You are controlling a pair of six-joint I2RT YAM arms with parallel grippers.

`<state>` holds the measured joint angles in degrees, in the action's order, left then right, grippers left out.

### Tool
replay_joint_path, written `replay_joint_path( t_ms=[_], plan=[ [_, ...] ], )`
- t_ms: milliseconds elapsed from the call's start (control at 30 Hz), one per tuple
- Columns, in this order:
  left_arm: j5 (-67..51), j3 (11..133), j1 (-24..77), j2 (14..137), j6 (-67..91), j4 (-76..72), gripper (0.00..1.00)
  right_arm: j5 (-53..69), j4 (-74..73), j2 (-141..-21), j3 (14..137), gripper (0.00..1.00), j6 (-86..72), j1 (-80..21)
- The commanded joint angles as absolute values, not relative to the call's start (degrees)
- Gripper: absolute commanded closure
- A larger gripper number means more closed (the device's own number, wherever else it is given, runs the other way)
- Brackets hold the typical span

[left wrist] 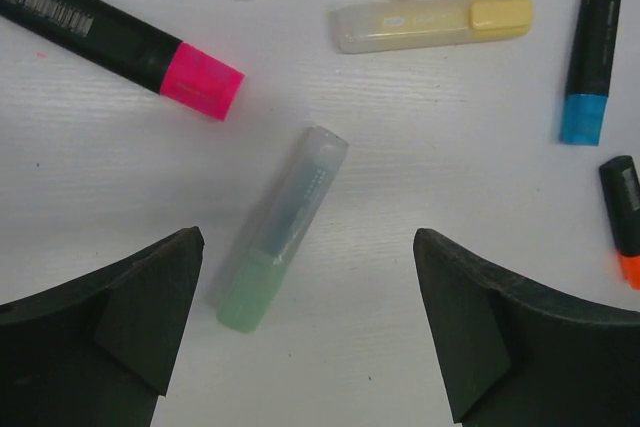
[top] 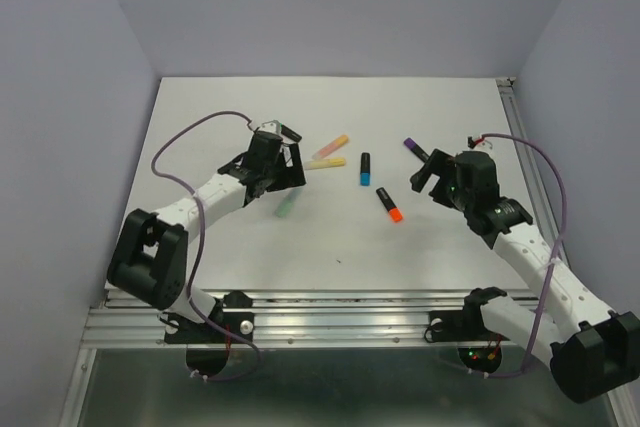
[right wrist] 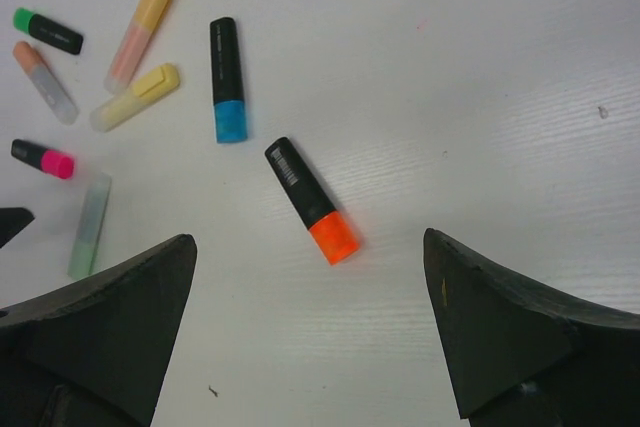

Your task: Open the pen caps

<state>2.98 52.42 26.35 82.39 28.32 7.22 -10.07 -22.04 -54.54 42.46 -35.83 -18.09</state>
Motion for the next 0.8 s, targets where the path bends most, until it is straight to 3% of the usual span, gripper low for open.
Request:
replay_joint_path(
  t_ms=[0,200,533,700,767],
  plan=[
    [2.8,55.6,26.9,87.1,16.8,1.2,0.01,-4.8,-17.1,-52.7,41.0,0.00,-36.3,-18.1],
    [-2.6,59.1,28.3,94.3,13.0,-0.2,0.01,-1.8,-13.8,-51.3,37.6,0.00,-38.4,-18.1],
    [6.6,62.4,30.8,100.8,12.8,5.6,0.02,-7.6,-16.5,-52.1,37.6,0.00,-39.2,-18.0],
    [9.2,63.3,32.1,102.7,13.4,7.2,0.11,-8.9,-17.9,-52.6,38.1,0.00,-39.3,-18.0],
    [10.1,63.4,32.1,104.2,13.7,7.6,0.21,-9.8,-18.4,-52.9,38.1,0.00,-39.3,-18.0]
  ],
)
